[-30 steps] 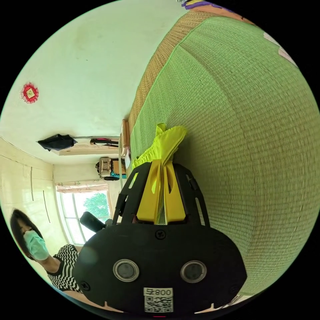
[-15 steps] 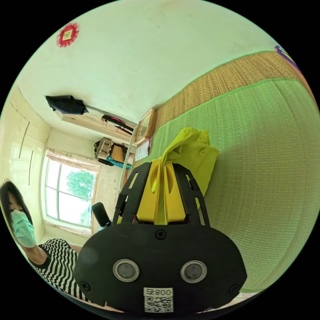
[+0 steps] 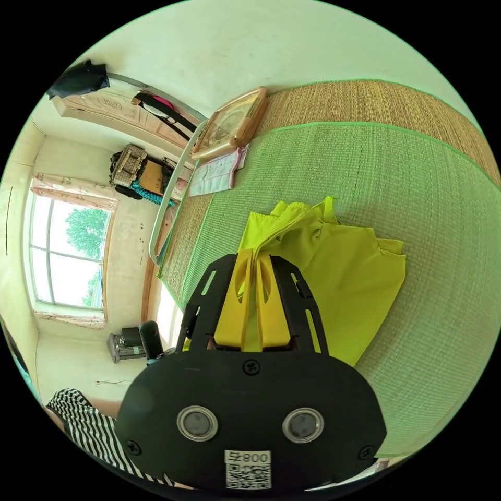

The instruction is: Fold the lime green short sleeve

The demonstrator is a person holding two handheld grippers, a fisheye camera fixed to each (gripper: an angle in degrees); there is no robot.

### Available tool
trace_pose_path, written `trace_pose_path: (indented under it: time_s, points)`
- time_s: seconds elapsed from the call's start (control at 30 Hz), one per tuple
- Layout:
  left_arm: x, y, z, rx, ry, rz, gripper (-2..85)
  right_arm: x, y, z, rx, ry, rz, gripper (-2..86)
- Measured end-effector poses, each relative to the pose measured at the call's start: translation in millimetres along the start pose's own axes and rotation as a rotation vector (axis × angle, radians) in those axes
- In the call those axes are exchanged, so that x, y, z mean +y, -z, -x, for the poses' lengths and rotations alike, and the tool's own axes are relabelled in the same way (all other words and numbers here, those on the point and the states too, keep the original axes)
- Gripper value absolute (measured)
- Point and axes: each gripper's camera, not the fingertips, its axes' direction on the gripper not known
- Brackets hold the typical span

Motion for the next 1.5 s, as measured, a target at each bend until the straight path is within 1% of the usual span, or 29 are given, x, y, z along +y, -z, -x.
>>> trace_pose_path:
  time_s: [0.13, 0.23, 0.47, 0.53, 0.67, 0.8, 0.9, 1.03, 1.13, 1.27, 1.4, 1.5]
  points:
    - [-15, 48, 23, 0.047, 0.106, -0.017, 1.1, -19, -59, 23, 0.073, 0.006, 0.054, 0.7]
    - [-28, 76, 33, 0.046, 0.165, 0.007, 1.1, -32, -98, 33, 0.133, 0.009, 0.104, 0.9]
    - [-44, 143, 40, 0.121, 0.254, -0.031, 1.1, -57, -170, 59, 0.205, 0.056, 0.181, 2.1]
    - [-47, 157, 40, 0.136, 0.274, -0.032, 1.1, -62, -180, 66, 0.185, 0.081, 0.189, 2.3]
    - [-51, 188, 36, 0.171, 0.297, -0.042, 0.9, -67, -189, 85, 0.168, 0.140, 0.188, 2.6]
    - [-52, 215, 26, 0.186, 0.293, -0.061, 0.8, -57, -180, 85, 0.151, 0.164, 0.167, 2.5]
    - [-53, 237, 15, 0.155, 0.271, -0.059, 0.9, -38, -179, 77, 0.131, 0.165, 0.179, 2.4]
    - [-54, 263, 0, 0.102, 0.235, -0.057, 1.8, -17, -200, 63, 0.117, 0.133, 0.217, 2.6]
    - [-58, 279, -5, 0.073, 0.225, -0.072, 4.6, -8, -211, 62, 0.079, 0.124, 0.222, 2.8]
    - [-65, 291, -12, 0.060, 0.211, -0.064, 7.3, 2, -216, 69, 0.082, 0.145, 0.219, 4.0]
    - [-69, 290, -22, 0.019, 0.184, -0.007, 6.2, 0, -212, 72, 0.117, 0.148, 0.180, 6.0]
    - [-69, 290, -30, -0.019, 0.171, 0.019, 2.9, -13, -217, 79, 0.183, 0.162, 0.168, 7.6]
